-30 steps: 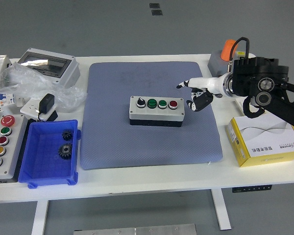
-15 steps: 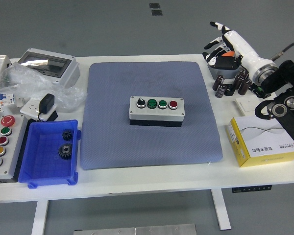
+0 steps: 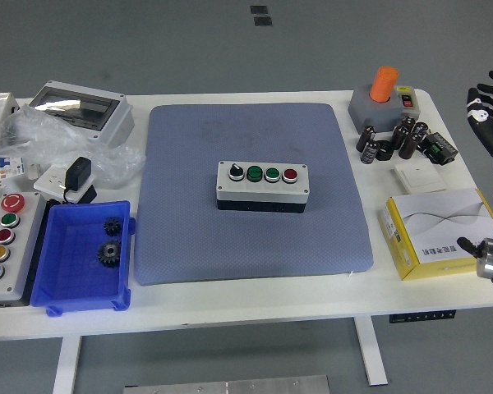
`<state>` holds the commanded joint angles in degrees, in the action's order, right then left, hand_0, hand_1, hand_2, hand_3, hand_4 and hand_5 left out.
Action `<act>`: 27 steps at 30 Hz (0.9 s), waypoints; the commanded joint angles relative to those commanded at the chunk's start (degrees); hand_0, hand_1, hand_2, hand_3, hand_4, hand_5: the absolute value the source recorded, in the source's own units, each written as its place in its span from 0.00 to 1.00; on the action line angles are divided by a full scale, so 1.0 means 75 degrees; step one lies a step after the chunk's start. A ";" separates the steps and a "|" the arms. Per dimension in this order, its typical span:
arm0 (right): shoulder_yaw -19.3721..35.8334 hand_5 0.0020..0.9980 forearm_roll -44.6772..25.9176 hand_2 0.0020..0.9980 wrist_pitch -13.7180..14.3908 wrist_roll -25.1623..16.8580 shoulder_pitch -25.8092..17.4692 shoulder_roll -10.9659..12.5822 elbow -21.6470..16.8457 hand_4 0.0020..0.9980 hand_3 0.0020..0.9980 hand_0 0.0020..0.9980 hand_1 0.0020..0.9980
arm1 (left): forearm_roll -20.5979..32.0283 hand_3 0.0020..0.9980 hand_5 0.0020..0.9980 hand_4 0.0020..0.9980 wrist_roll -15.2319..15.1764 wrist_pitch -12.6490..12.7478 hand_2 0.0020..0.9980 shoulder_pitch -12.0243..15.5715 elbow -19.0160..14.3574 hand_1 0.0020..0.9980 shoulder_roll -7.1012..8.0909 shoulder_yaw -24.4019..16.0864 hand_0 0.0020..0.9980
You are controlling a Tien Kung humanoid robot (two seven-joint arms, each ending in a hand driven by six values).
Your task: Pick up the button,place it on the desk,press the button,press the button
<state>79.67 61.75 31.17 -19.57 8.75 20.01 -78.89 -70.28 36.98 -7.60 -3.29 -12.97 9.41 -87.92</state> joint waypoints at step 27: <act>0.0409 0.87 -0.0825 0.81 0.0292 -0.1872 -0.0308 -0.0231 -0.0183 0.93 0.80 0.86 0.79 | -0.0356 0.63 0.23 0.72 -0.0526 0.1139 0.57 0.0092 0.0253 0.66 -0.0257 0.0181 0.67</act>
<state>82.74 55.57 33.36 -33.61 6.44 18.28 -80.27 -72.95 33.03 0.94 -2.60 -11.08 7.48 -86.56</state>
